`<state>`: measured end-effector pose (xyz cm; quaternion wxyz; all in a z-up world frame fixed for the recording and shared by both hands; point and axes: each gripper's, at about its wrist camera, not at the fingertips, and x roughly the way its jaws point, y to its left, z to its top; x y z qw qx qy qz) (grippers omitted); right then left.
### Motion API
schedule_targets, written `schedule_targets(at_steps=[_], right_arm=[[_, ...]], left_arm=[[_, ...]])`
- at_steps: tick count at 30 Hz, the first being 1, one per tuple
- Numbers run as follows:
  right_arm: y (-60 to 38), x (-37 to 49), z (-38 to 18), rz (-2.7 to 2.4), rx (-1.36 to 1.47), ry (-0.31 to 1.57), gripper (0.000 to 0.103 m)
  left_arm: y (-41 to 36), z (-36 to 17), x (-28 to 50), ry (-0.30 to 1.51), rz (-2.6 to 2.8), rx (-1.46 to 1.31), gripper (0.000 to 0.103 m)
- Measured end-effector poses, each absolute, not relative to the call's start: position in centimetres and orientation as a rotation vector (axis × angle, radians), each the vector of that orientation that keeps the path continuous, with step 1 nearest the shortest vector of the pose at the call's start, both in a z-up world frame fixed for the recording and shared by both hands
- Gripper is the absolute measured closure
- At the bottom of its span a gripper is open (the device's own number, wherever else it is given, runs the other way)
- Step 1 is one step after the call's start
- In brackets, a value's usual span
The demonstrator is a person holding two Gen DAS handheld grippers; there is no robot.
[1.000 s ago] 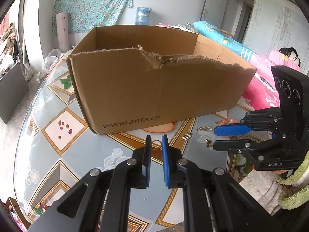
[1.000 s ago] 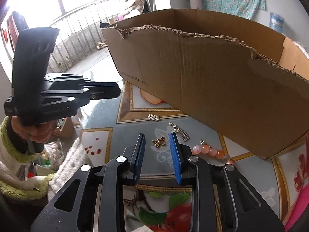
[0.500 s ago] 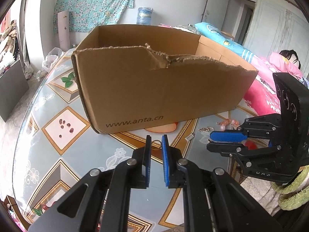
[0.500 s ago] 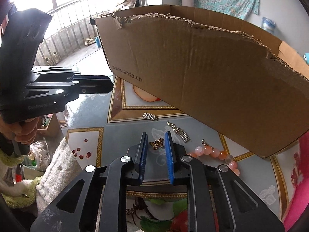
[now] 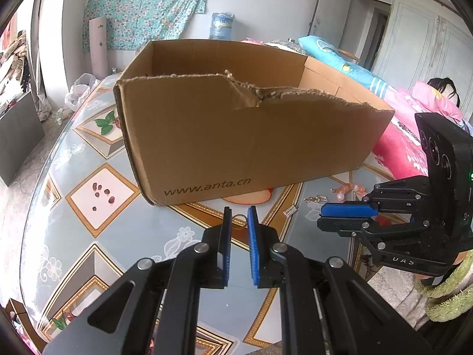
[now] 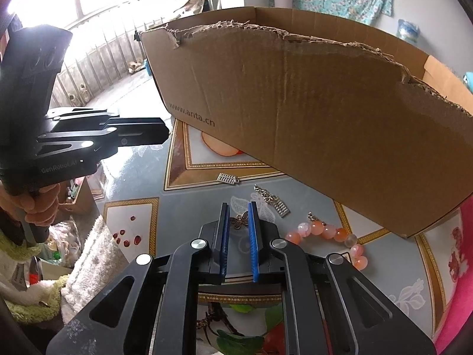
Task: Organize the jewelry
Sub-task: 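Carry the butterfly charm into the box and open the right tool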
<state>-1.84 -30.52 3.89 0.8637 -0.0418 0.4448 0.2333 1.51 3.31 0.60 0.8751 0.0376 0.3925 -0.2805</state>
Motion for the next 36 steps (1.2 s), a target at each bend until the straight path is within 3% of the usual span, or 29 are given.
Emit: schedule_targets(at_steps=[13,27,36], right_arm=[[-32.6,-3.1,6.3,0.537,-0.009,0.855,0.093],[-39.3,-2.5,14.6,0.549,0.150,0.636,0.093],[-41.5,7.1,15.1,0.486,0.162,0.832,0.093]], left_arm=[[3.6,2.5,0.0,0.780,-0.588,0.074,0.093],[1.1,10.7,-0.9,0.620,-0.701,0.048,0.093],[-4.9,10.6,6.5,0.783,-0.759,0.013,0.093]])
